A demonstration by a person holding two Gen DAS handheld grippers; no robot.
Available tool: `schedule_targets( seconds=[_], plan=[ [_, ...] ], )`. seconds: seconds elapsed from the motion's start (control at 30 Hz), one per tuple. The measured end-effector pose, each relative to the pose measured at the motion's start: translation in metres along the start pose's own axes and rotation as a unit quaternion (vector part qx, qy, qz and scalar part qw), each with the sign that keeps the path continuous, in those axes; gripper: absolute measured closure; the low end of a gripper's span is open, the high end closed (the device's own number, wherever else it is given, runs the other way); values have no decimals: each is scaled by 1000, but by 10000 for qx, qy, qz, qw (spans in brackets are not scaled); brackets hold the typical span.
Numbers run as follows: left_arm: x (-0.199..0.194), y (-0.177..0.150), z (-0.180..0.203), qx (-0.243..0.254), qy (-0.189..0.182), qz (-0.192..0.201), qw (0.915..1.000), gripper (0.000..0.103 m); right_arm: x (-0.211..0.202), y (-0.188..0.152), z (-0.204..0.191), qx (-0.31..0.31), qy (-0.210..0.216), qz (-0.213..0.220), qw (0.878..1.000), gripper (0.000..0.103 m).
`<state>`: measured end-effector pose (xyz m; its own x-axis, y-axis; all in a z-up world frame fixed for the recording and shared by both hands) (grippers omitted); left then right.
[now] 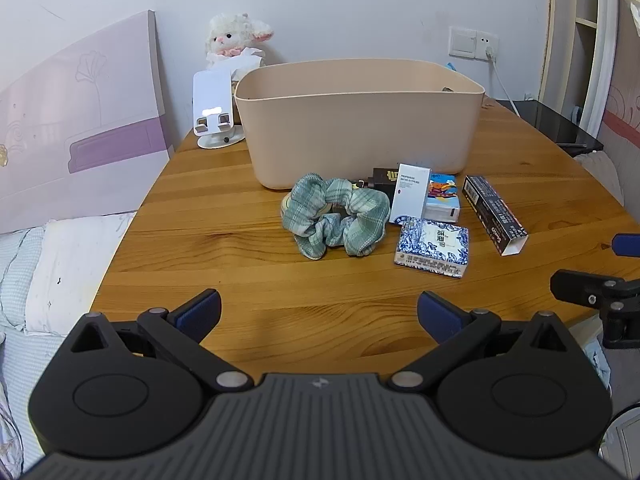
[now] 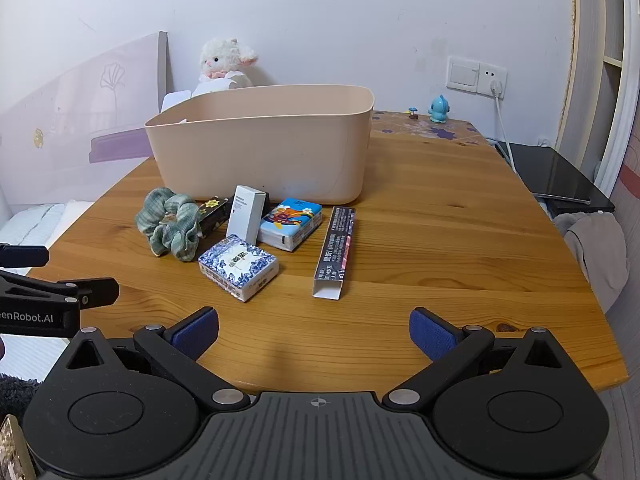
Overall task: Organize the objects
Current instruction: 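Move both tools toward the scattered items on the table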
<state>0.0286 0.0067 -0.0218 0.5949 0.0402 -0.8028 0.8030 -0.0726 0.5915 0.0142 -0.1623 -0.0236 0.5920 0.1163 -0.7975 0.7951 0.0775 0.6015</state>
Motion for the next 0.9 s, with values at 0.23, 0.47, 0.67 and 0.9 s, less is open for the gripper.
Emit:
schedule_targets(
  seconds=[0.23,0.47,0.67,0.9],
  plan=[
    [1,1,0,-8,-16,26,10000,0,-1,1,2,23,-47,29,10000,0],
    [2,2,1,7,-38,36,10000,0,-1,1,2,40,-92,41,9999,0],
    [3,2,2,8,-38,25,10000,0,-2,2,3,50,-106,48,9999,0],
    [6,1,7,51,-26,-1,10000,0,-2,3,4,60,-112,41,9999,0]
  ],
)
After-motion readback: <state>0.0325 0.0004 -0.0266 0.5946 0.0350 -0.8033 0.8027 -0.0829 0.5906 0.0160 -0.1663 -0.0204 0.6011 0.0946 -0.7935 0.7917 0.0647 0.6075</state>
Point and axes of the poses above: each gripper's, at about its wrist camera, not at the fingertips, and x roughly the way its jaws point, z to its right, y to its top, the point moved 5 cm from there along x, roughly the way its jaws point, and after that the axes turned 13 degrees about -z, right-handed, at the moved point
